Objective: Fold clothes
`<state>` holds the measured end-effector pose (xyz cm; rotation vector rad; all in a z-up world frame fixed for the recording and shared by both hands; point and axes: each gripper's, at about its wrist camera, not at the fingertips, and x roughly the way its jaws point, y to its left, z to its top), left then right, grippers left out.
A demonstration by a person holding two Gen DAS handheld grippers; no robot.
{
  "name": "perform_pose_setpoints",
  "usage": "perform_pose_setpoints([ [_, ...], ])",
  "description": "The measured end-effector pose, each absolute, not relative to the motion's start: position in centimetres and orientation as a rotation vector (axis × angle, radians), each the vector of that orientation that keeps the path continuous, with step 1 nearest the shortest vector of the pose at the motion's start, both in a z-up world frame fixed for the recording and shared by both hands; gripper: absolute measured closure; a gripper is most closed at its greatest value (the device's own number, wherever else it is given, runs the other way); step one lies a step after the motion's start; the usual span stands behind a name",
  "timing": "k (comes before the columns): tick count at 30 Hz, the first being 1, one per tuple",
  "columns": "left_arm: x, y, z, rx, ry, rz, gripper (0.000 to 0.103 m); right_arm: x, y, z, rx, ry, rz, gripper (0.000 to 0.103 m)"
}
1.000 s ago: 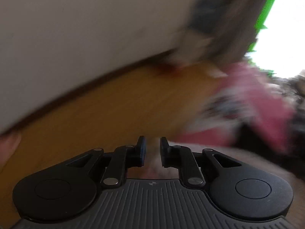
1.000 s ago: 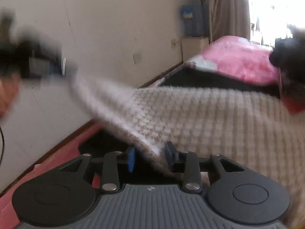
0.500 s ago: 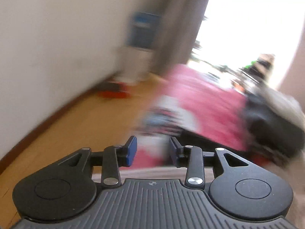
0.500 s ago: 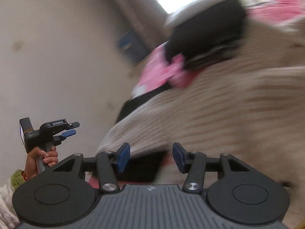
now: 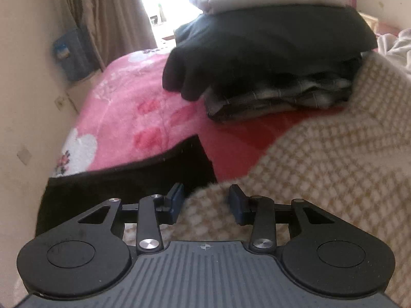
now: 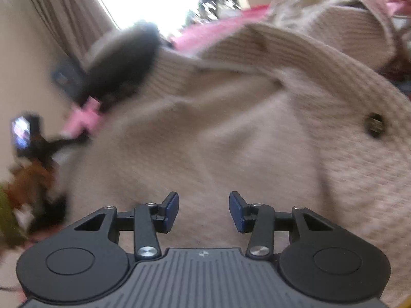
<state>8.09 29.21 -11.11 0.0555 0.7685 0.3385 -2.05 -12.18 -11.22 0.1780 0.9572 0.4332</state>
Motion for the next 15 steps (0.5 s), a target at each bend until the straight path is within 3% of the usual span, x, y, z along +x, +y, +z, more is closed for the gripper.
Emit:
perform_pose_setpoints([
  [7,10.6,23.0,-6.9,0.053,0.701,-0.028,0.058,0.1,-14.0,-11.3,0.270,0.876,0.549,0.055],
  [15,16.8,16.6,-12.0,0.138,0.752,-0.135,0.057,9.1,-11.7,-9.6,0.197,0.749,0.561,0.054],
])
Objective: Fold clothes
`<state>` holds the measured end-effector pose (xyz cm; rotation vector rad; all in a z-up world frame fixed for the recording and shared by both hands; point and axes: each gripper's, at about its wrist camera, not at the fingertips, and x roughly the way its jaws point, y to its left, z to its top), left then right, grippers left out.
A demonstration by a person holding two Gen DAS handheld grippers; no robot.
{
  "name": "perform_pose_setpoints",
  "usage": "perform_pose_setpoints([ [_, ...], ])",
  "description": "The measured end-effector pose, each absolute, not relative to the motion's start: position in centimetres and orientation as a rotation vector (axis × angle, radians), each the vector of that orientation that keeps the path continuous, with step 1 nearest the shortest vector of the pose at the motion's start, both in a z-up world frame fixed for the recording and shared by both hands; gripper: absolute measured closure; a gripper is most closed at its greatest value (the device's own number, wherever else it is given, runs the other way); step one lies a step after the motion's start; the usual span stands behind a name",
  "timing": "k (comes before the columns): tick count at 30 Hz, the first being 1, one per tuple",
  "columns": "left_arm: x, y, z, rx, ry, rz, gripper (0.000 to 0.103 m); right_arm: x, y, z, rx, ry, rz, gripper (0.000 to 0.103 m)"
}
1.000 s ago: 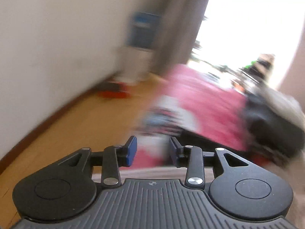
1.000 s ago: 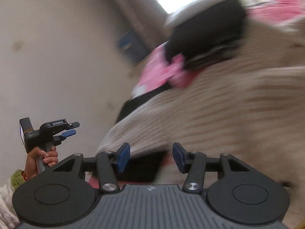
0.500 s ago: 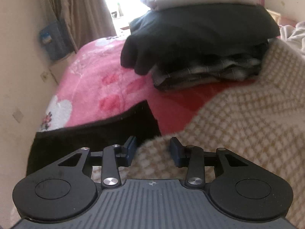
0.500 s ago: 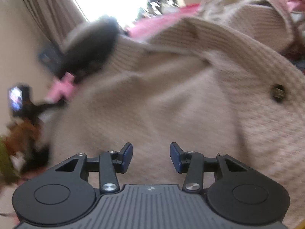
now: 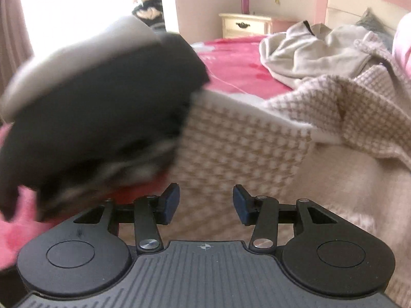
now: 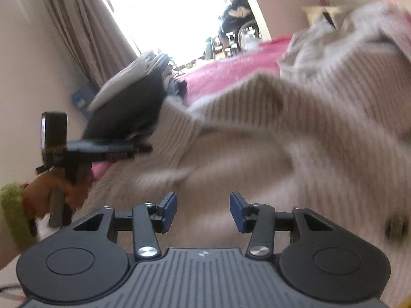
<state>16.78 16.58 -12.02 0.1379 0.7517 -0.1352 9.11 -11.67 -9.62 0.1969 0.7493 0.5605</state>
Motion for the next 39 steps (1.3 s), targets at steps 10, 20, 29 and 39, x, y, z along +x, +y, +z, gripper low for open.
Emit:
perform_pose_setpoints([
  [10,15.1,16.2,-14.8,0.164,0.607,-0.087,0.050,21.6,-12.4,-14.5,0.529,0.928,0.364,0.052],
  [20,15.3,16.8,-14.9,0.111,0.589,-0.097,0.048,20.3,-10.9,-12.0,-0.258,0.602,0.358,0.061],
  [29,15.3,16.6,-15.1,0.113,0.579,-0.092,0.047,18.5,-2.5,-17.4,-0.881,0.534,0.579,0.058],
  [39,15.2,16.6,-15.2,0.114,0.572,-0.085,0.046,20.6,-2.2,-14.3,-0.731,0.444,0.493,0.093],
])
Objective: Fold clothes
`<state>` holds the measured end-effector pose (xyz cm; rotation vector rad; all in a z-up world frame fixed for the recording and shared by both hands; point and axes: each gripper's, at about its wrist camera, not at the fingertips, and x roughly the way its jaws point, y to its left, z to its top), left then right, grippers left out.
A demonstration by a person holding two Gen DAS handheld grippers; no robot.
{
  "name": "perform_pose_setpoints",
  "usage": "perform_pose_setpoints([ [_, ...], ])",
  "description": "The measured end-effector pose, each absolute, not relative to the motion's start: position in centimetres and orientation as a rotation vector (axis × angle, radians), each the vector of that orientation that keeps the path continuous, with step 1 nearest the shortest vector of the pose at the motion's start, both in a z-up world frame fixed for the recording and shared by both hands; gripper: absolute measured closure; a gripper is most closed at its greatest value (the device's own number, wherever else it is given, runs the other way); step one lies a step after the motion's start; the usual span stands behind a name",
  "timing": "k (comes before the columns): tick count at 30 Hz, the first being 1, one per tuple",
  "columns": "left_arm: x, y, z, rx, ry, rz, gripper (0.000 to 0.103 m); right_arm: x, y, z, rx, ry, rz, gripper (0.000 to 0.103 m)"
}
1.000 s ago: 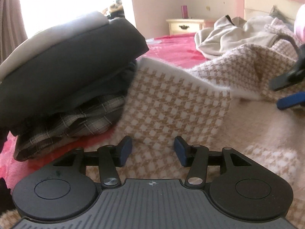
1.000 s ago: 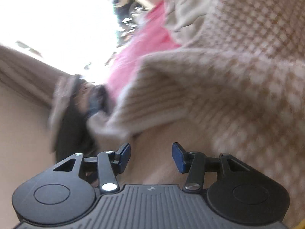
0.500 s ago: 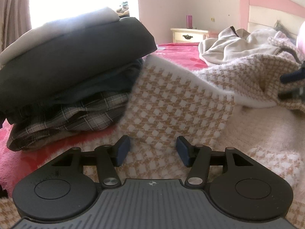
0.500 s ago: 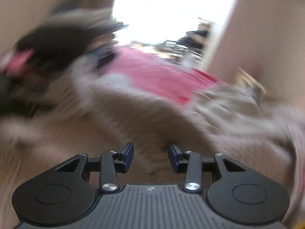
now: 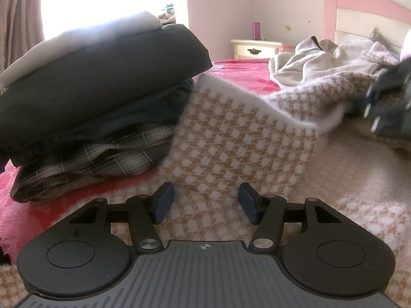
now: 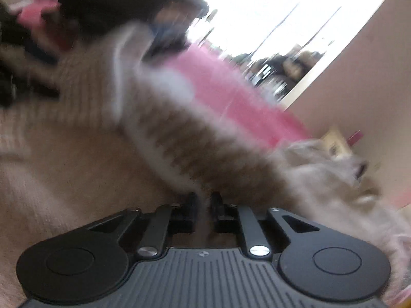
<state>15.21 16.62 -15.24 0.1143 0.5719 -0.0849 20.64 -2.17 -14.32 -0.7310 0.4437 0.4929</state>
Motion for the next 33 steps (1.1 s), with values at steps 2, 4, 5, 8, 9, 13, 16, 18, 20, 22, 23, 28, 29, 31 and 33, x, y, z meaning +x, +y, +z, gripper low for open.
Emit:
perform_pose_setpoints([
  [2,15.1,16.6,-15.2,0.115,0.571,-0.083,0.046,19.5,-2.8,-11.2,-0.642,0.388,0.496,0.093],
  [4,15.1,16.7,-15.2,0.113,0.571,-0.084,0.046,18.4,-3.5,-8.0,-0.550,0.338,0.503,0.094],
  [5,15.1,16.7,-15.2,0.114,0.571,-0.084,0.045,18.3,-3.7,-6.6,-0.501,0.323,0.510,0.094],
  [8,15.1,16.6,-14.8,0.118,0.569,-0.082,0.046,20.7,-4.1,-3.3,-0.318,0.330,0.544,0.095],
  [9,15.2,16.6,-14.6,0.120,0.568,-0.081,0.046,22.0,-4.2,-2.7,-0.266,0.330,0.543,0.095],
  [13,14.9,16.2,-13.0,0.149,0.512,-0.101,0.046,27.3,-4.6,-1.4,-0.122,0.332,0.516,0.097],
  [16,15.5,15.5,-12.3,0.169,0.494,-0.131,0.046,30.6,-4.5,-1.3,-0.090,0.361,0.487,0.097],
  [18,16.2,14.8,-12.7,0.193,0.520,-0.140,0.046,31.5,-4.2,-1.4,-0.107,0.373,0.467,0.096],
  [20,16.8,14.5,-13.8,0.215,0.551,-0.128,0.046,30.7,-4.0,-1.7,-0.140,0.368,0.457,0.095],
  [22,17.0,14.3,-14.3,0.217,0.549,-0.120,0.046,29.0,-3.8,-1.8,-0.180,0.336,0.435,0.089],
  [23,16.9,14.3,-14.4,0.216,0.542,-0.119,0.046,28.1,-3.7,-1.6,-0.191,0.319,0.448,0.079],
  [28,16.8,14.7,-14.6,0.189,0.532,-0.129,0.046,23.1,-1.3,-0.7,-0.413,0.226,0.700,0.055],
  [29,16.8,14.7,-14.6,0.186,0.531,-0.130,0.046,22.3,-0.3,-1.0,-0.498,0.223,0.750,0.050],
  [31,17.0,15.0,-14.8,0.183,0.529,-0.131,0.046,21.2,1.8,-2.8,-0.695,0.249,0.822,0.048],
  [33,16.8,15.0,-15.0,0.186,0.525,-0.129,0.046,21.0,3.7,-5.3,-0.880,0.305,0.862,0.048],
])
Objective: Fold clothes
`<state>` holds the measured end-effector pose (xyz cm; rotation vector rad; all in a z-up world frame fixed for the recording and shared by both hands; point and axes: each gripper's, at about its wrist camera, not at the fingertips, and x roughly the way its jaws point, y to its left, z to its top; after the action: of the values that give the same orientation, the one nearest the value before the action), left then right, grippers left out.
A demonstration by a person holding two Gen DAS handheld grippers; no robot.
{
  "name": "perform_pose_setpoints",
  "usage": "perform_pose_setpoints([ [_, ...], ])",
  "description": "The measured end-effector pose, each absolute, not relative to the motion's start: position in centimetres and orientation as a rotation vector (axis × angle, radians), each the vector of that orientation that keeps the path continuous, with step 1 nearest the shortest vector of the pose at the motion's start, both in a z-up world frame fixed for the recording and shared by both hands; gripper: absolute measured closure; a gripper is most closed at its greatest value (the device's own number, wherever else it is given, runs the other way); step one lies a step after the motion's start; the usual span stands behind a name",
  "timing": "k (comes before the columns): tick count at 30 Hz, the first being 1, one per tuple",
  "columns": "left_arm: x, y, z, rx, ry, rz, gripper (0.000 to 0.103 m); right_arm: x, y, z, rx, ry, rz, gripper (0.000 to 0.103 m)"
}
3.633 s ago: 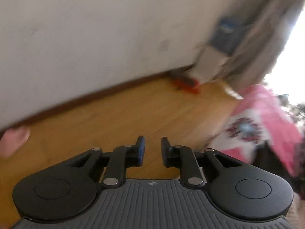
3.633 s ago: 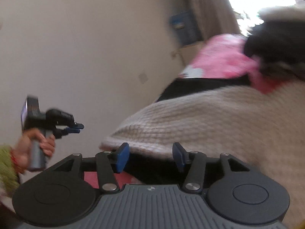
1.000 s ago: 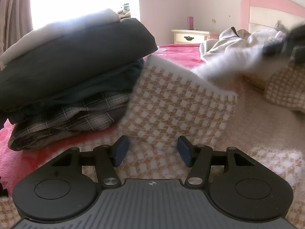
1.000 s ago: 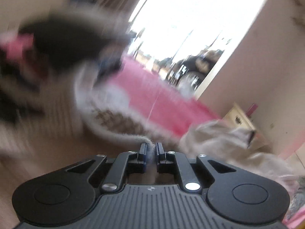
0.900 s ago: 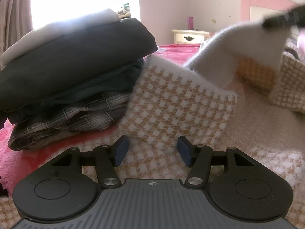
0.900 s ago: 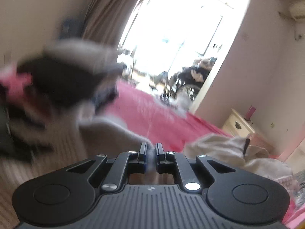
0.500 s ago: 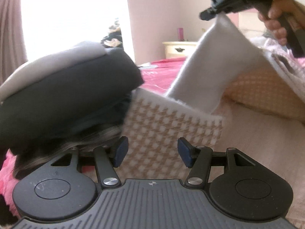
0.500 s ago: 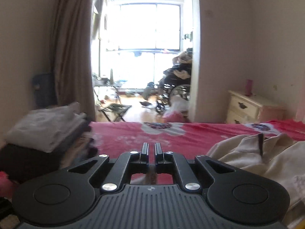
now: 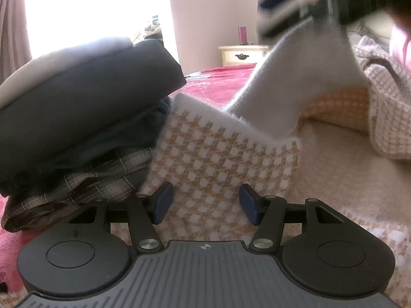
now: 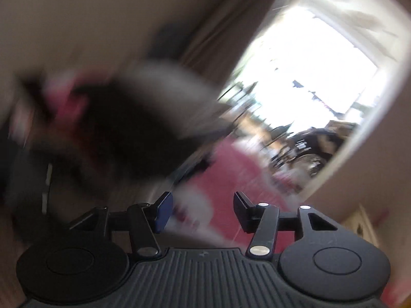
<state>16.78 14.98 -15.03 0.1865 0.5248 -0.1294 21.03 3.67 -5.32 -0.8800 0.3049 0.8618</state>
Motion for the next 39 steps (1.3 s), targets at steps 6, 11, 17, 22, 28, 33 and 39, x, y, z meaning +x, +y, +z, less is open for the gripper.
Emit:
perform_pose_setpoints([
  [6,16.9,15.1,-15.1,0.169,0.527,-0.142,0.045,24.8,8.0,-11.9,-1.160,0.423,0.867,0.048],
  [11,16.8,15.3,-15.0,0.164,0.522,-0.148,0.045,26.3,8.4,-12.7,-1.039,0.508,0.863,0.098],
  [17,15.4,14.5,-13.5,0.232,0.439,-0.153,0.045,26.5,3.9,-7.4,-0.546,0.460,0.780,0.098],
  [22,15.9,14.6,-12.3,0.195,0.422,-0.185,0.045,26.3,2.5,-5.8,-0.414,0.379,0.814,0.098],
  [28,19.5,13.8,-13.7,0.235,0.458,-0.155,0.045,29.2,4.2,-8.0,-0.401,0.441,0.795,0.097],
  [33,22.2,14.0,-13.8,0.204,0.521,-0.146,0.045,32.6,5.3,-10.4,-0.313,0.587,0.738,0.090],
  [39,24.4,15.3,-13.7,0.124,0.595,-0.177,0.046,33.3,-0.1,-7.4,0.086,0.616,0.719,0.057],
])
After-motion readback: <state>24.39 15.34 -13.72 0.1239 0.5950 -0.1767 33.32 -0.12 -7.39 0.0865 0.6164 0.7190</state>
